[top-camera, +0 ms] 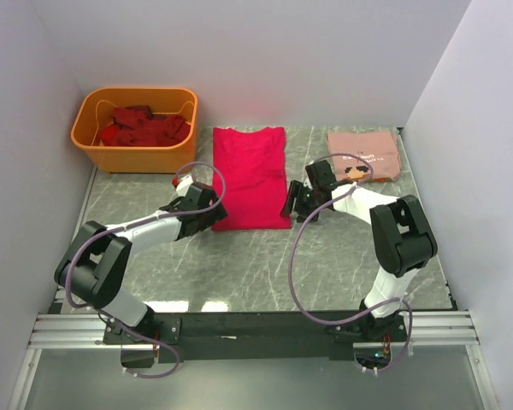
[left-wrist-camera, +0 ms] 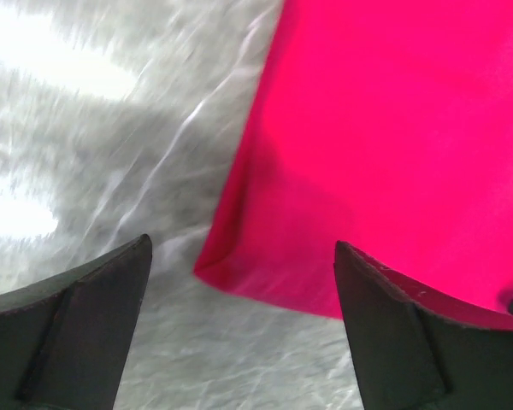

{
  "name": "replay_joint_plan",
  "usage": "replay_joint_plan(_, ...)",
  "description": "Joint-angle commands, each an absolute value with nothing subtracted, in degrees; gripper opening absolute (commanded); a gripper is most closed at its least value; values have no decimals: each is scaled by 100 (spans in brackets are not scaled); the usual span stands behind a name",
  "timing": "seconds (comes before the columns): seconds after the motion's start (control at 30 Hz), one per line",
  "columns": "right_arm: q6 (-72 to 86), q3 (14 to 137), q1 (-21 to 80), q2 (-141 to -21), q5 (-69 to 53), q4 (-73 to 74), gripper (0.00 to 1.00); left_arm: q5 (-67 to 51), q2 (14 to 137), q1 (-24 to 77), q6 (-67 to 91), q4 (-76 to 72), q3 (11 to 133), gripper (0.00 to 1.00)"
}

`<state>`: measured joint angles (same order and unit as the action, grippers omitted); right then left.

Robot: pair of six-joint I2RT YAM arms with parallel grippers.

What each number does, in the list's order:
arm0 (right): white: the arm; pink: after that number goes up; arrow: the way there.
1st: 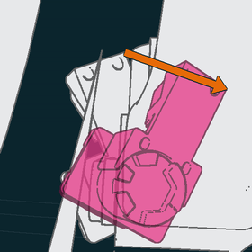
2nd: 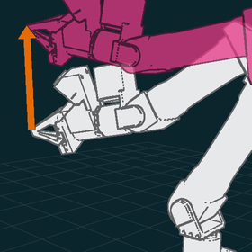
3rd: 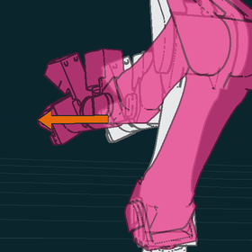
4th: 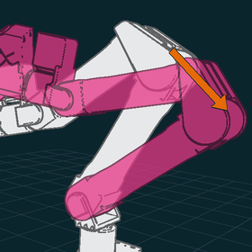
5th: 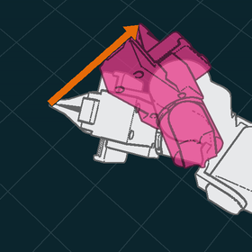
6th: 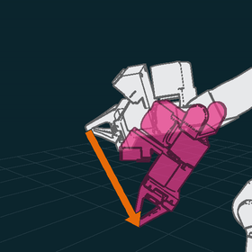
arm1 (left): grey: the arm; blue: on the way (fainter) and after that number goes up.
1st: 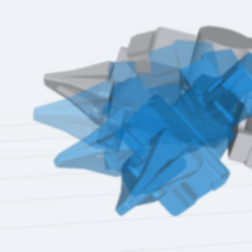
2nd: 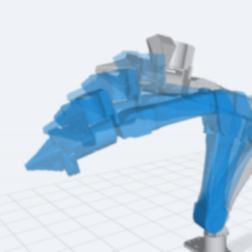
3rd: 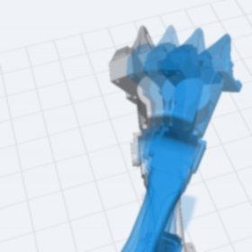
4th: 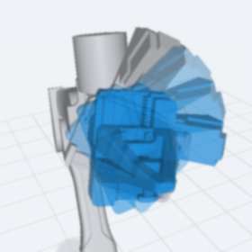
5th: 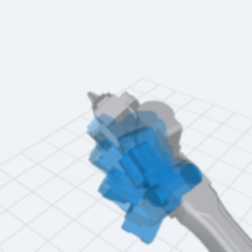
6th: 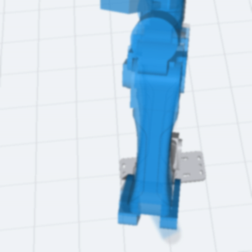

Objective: Fold and stack the t-shirts
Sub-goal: Fold the tshirt

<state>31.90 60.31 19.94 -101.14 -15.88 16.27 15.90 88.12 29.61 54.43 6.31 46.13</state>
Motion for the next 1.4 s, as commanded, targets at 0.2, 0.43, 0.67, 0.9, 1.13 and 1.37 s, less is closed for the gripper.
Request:
replay_joint_plan(0.2, 3401, 5810, 2057, -10213, -1784, 1204, 55, 1266, 9061, 2953, 5844, 229, 4325, 71)
replay_joint_plan(0.43, 3550, 5441, 2136, -10169, -1661, 1239, 54, 1125, 9272, 2944, 5976, 62, 4079, 55)
replay_joint_plan(0.67, 3586, 5247, 2259, -10143, -1775, 1169, 18, 1142, 9351, 2953, 5994, 192, 4043, 8)
replay_joint_plan(0.9, 3350, 4291, 2557, -9108, -1924, 1458, 0, 1845, 8537, 3637, 6493, 1423, 3878, 1)
replay_joint_plan(1.13, 3217, 3078, 3066, -7596, -2189, 2424, 0, 2214, 7068, 4919, 8461, 3494, 3217, 1)
replay_joint_plan(1.37, 3480, 2768, 3541, -5936, -3146, 3496, 0, 2022, 6179, 6967, 10070, 5009, 3726, 1)
